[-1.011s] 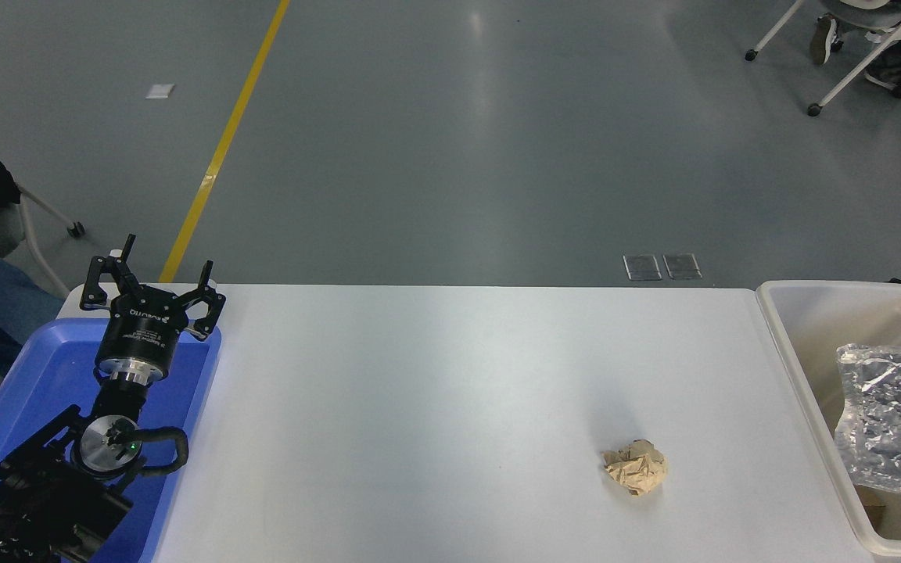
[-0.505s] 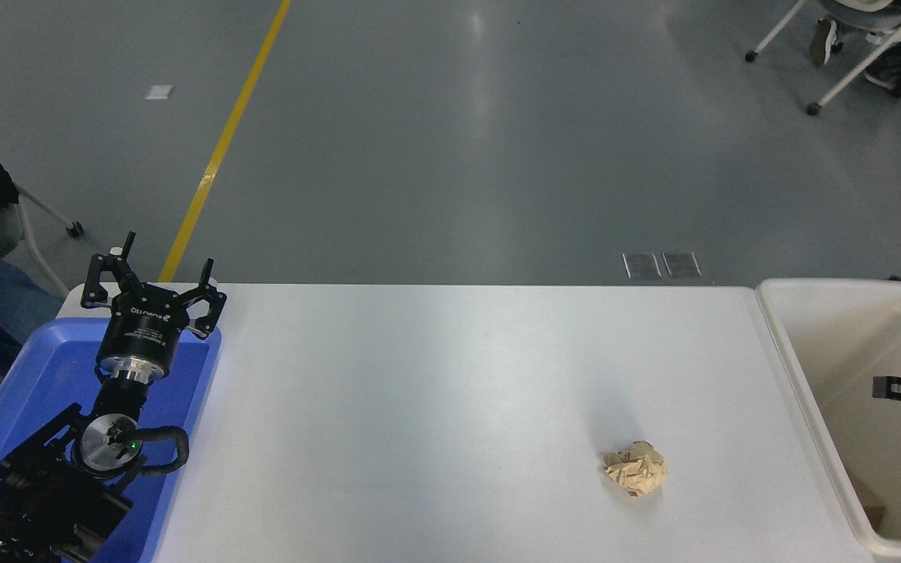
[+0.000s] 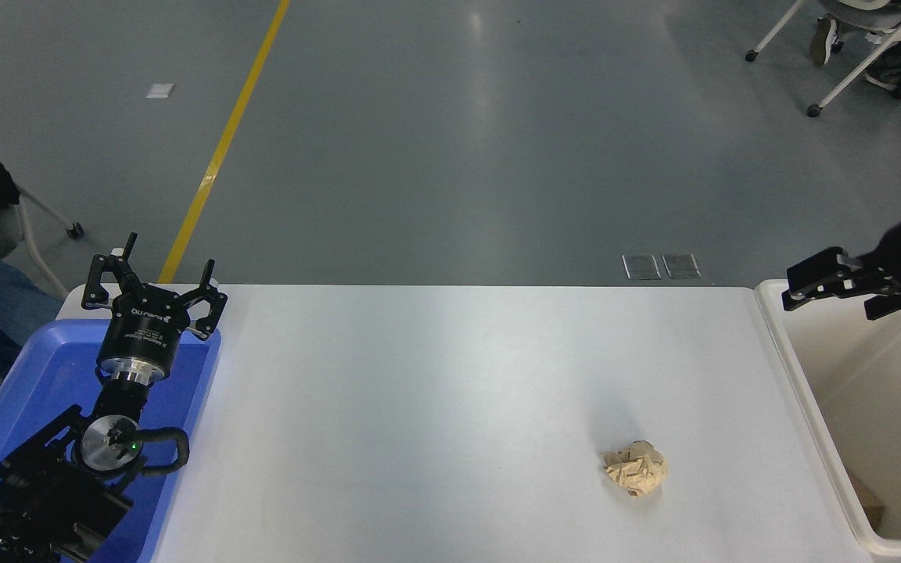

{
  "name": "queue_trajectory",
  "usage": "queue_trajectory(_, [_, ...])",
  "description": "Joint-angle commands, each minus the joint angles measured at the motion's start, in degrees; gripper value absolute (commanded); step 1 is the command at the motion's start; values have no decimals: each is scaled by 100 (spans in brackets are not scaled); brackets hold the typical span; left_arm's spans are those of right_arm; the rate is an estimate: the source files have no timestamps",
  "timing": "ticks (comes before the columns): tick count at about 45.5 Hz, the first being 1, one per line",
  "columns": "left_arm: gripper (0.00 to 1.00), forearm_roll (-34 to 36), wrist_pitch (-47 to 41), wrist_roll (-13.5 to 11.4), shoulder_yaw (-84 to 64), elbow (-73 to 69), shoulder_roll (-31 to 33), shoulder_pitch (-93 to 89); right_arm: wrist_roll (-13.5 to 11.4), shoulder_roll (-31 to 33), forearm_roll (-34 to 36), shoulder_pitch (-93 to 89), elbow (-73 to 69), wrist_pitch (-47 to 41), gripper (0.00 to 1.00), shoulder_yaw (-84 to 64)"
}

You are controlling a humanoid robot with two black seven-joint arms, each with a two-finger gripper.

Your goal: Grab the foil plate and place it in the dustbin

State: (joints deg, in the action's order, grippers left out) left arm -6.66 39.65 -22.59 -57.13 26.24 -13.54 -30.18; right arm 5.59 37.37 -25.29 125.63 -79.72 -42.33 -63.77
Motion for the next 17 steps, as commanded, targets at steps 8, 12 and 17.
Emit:
queue_trajectory(8, [100,-2,-10,-9,-9,-5,1,12,-40,-713,797,1166,-949,-267,100,-75])
queue_trajectory(12, [100,-11,-10,-9,-9,-5,1,12,-40,-670,797,1175,-1107,-267,100,-92])
queue_trajectory(17, [100,-11,-10,-9,-9,-5,1,12,-40,-678,797,1184,-1151,-267,100,-83])
